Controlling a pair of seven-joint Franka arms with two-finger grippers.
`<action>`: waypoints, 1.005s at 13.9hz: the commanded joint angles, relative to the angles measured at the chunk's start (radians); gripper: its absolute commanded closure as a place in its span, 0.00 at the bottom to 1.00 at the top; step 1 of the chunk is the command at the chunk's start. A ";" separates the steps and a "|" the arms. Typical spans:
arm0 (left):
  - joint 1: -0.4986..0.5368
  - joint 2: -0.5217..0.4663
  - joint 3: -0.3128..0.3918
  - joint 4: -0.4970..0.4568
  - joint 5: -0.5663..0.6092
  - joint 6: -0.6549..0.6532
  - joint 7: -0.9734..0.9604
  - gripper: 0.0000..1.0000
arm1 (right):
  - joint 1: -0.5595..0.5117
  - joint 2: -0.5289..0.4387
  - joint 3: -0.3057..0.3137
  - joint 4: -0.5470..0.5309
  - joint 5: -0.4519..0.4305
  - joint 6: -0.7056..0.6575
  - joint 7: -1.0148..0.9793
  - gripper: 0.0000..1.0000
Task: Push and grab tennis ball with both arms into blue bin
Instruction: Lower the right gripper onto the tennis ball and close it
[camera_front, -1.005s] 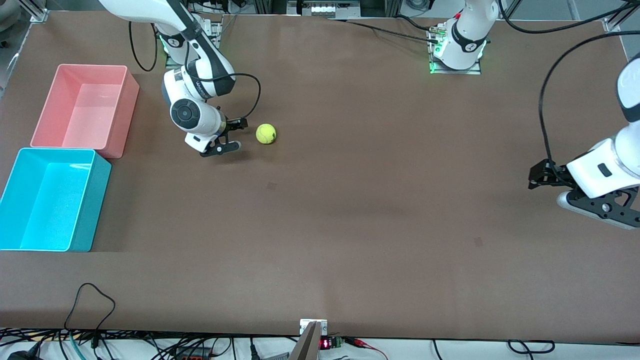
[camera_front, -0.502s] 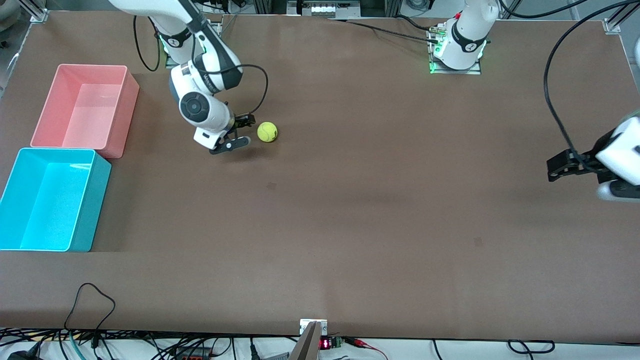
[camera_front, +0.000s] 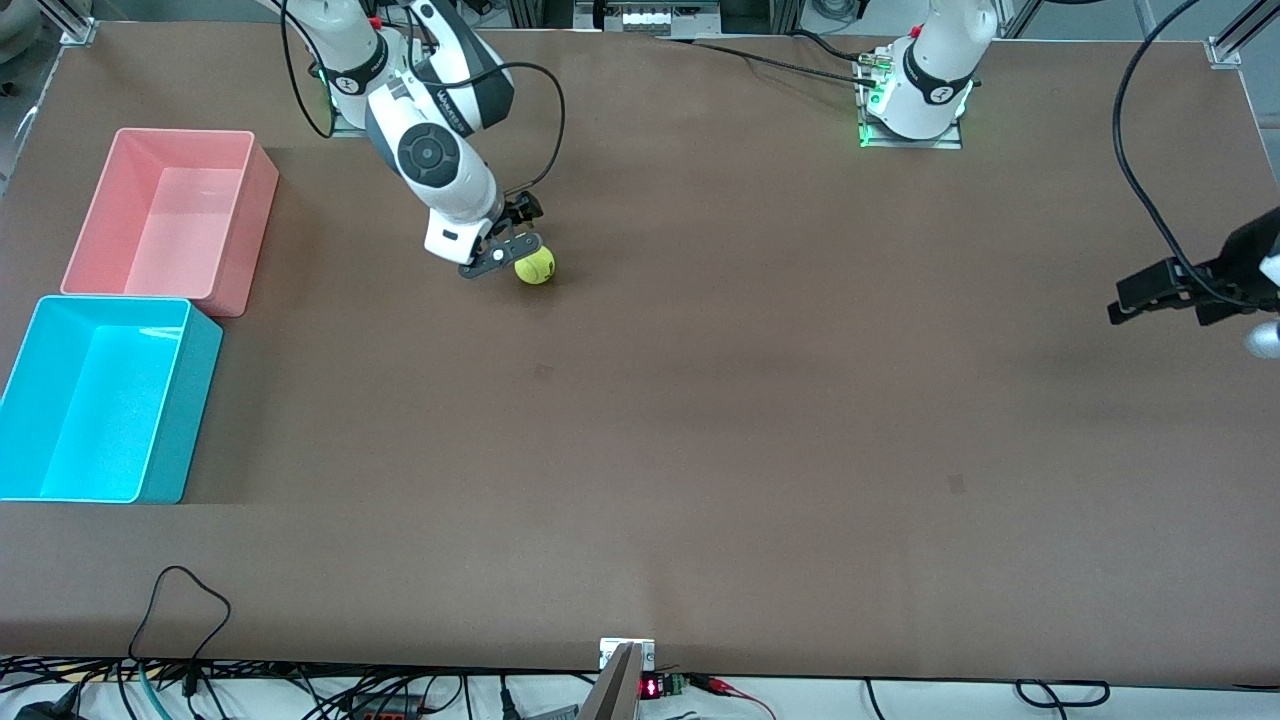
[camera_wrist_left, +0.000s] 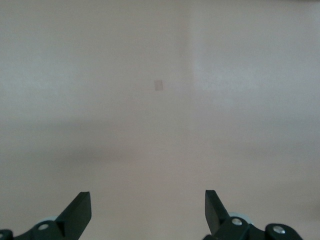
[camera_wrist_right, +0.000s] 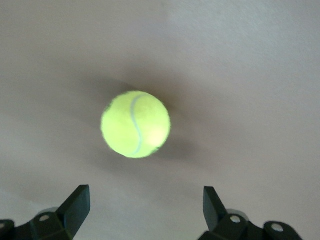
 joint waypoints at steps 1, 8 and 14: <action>-0.024 -0.072 0.021 -0.090 0.011 0.023 -0.050 0.00 | 0.010 0.028 0.007 -0.007 -0.007 0.099 -0.006 0.00; -0.081 -0.066 0.081 -0.090 0.012 0.015 -0.044 0.00 | 0.021 0.122 0.005 -0.010 -0.010 0.236 -0.061 0.00; -0.061 -0.063 0.081 -0.084 0.006 0.023 -0.041 0.00 | 0.022 0.175 -0.003 -0.010 -0.008 0.270 -0.072 0.00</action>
